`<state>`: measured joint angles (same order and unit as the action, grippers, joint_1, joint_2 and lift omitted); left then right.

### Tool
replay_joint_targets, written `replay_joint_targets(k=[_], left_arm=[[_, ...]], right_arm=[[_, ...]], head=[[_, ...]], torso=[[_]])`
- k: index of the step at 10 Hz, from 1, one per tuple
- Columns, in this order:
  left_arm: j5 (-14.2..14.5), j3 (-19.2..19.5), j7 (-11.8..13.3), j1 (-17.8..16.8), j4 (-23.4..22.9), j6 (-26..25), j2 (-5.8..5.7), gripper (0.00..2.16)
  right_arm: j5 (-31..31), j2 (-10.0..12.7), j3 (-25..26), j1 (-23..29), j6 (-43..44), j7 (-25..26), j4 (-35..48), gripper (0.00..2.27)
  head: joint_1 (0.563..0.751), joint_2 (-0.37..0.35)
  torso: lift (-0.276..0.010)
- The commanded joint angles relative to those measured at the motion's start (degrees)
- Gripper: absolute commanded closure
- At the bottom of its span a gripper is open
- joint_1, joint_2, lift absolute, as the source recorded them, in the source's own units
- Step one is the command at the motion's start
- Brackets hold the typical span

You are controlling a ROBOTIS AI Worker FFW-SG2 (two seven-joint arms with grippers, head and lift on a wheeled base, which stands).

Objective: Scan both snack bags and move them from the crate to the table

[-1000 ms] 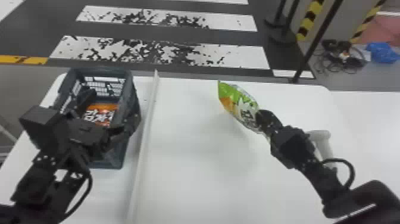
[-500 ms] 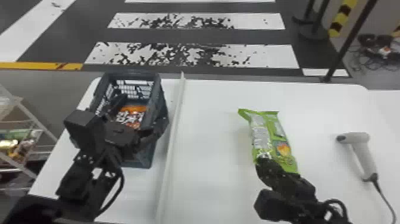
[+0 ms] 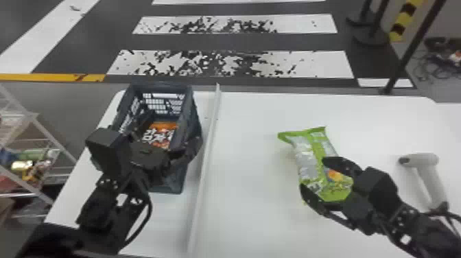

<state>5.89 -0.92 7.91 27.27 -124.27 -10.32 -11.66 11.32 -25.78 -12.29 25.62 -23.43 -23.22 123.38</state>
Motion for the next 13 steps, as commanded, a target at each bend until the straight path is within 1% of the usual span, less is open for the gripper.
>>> replay_joint_targets(k=[1,2,3,4,5,6,7,8,10,12,13], left_arm=[[0.0,0.0,0.0,0.2,-0.1,0.0,-0.03,0.08],[0.0,0.0,0.0,0.2,-0.1,0.0,-0.03,0.08],[0.0,0.0,0.1,0.2,-0.1,0.0,-0.03,0.08],[0.0,0.0,0.0,0.2,-0.1,0.0,-0.03,0.08],[0.0,0.0,0.0,0.2,-0.1,0.0,0.05,0.08],[0.0,0.0,0.0,0.2,-0.1,0.2,0.14,0.08],[0.0,0.0,0.1,0.2,-0.2,0.2,0.14,0.08],[0.0,0.0,0.0,0.3,-0.2,2.1,0.14,0.08],[0.0,0.0,-0.1,0.9,-0.5,2.3,0.32,0.08],[-0.1,0.3,-0.4,2.5,-1.5,1.6,0.93,0.08],[-0.8,0.3,-0.6,3.8,-3.0,0.7,1.64,0.08]], right_arm=[[-11.1,1.5,5.3,0.0,-0.4,-3.2,0.3,0.05],[-17.7,2.8,8.6,0.0,-1.3,-6.6,0.4,0.07],[-22.0,3.8,10.7,-0.6,-2.4,-7.7,0.3,0.16],[-23.3,4.9,11.8,-1.4,-2.5,-7.7,0.2,0.64],[-23.5,5.6,11.8,-2.3,-2.5,-7.8,-0.2,1.63],[-23.4,6.6,11.8,-3.6,-2.4,-7.9,-1.4,2.19],[-23.4,6.6,10.7,-4.9,-1.8,-8.3,-3.0,2.19],[-22.9,6.7,9.3,-6.9,-0.6,-9.5,-5.8,2.19],[-22.3,6.7,5.7,-12.4,4.1,-11.7,-13.8,2.19],[-22.2,6.7,1.1,-20.0,7.1,-13.1,-22.9,2.19],[-22.0,6.7,-1.9,-24.3,7.8,-13.6,-28.0,2.19]], head=[[0.695,0.085],[0.695,0.086],[0.695,0.084],[0.695,0.079],[0.695,0.074],[0.695,0.067],[0.695,0.066],[0.695,0.068],[0.695,0.083],[0.695,0.109],[0.695,0.121]], torso=[[-0.088],[-0.088],[-0.088],[-0.088],[-0.088],[-0.088],[-0.088],[-0.088],[-0.088],[-0.088],[-0.088]])
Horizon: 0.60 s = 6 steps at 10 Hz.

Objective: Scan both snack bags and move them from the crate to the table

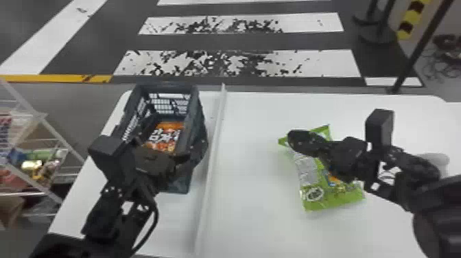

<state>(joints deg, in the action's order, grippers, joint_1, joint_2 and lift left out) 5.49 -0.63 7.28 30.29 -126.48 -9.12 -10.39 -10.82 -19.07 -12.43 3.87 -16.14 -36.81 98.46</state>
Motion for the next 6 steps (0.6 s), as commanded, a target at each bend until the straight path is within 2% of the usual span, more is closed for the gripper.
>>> replay_joint_targets(k=[1,4,6], left_arm=[[-1.4,0.1,-0.1,1.7,-2.4,-1.0,0.98,0.08],[-2.6,0.5,-0.3,4.1,-4.2,-1.4,1.6,0.08],[-2.6,1.0,-0.3,4.7,-5.2,-1.4,1.69,0.08]], right_arm=[[1.1,0.1,-4.8,-6.3,1.6,-0.1,-7.6,2.19],[4.8,2.7,-10.8,-14.2,6.2,-0.1,-20.9,2.19],[7.3,3.5,-12.1,-15.8,7.0,0.0,-25.1,2.19]], head=[[0.695,0.128],[0.695,0.164],[0.695,0.178]], torso=[[-0.088],[-0.088],[-0.088]])
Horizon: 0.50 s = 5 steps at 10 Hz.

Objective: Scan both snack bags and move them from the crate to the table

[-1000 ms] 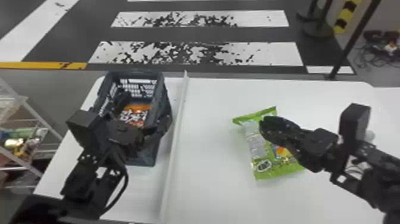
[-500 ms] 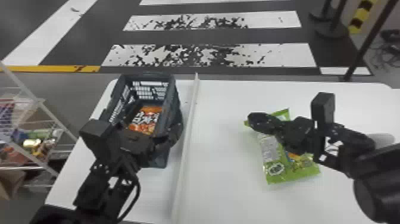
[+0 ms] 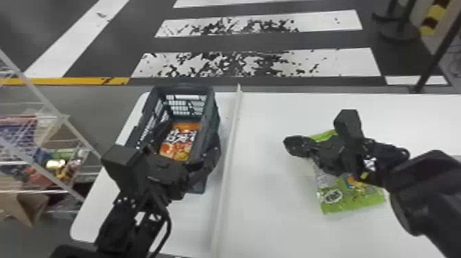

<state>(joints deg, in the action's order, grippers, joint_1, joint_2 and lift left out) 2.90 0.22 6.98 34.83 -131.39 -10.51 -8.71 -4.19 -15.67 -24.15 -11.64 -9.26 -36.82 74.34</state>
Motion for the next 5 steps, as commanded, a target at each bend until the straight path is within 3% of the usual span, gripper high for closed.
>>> replay_joint_targets(k=[1,5], left_arm=[[0.0,0.1,0.0,0.1,-0.2,0.0,0.01,0.08],[0.1,0.0,0.0,-0.1,-0.1,0.0,0.01,0.08]], right_arm=[[2.2,0.1,-0.4,-0.3,0.0,0.3,-1.4,2.19],[5.0,-0.4,0.2,-0.1,0.7,0.6,-3.2,2.19]], head=[[0.695,0.182],[0.695,0.165]], torso=[[-0.088],[-0.088]])
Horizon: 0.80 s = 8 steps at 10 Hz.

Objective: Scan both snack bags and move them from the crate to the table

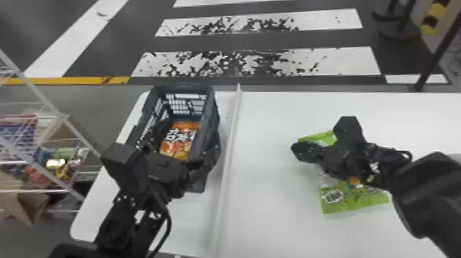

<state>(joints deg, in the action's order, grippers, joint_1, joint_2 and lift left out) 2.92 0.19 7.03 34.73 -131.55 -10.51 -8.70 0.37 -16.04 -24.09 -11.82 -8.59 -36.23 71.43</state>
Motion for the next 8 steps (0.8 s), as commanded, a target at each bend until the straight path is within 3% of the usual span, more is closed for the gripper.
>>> replay_joint_targets(k=[1,8], left_arm=[[0.1,0.1,0.0,0.0,0.2,0.0,0.0,0.08],[0.3,-0.1,0.0,-0.5,0.9,0.2,0.0,0.08]], right_arm=[[0.9,-0.1,0.4,0.0,0.2,0.2,-0.6,2.19],[0.8,-3.1,2.4,1.5,2.1,-1.1,1.2,2.19]], head=[[0.695,0.158],[0.695,0.109]], torso=[[-0.088],[-0.088]])
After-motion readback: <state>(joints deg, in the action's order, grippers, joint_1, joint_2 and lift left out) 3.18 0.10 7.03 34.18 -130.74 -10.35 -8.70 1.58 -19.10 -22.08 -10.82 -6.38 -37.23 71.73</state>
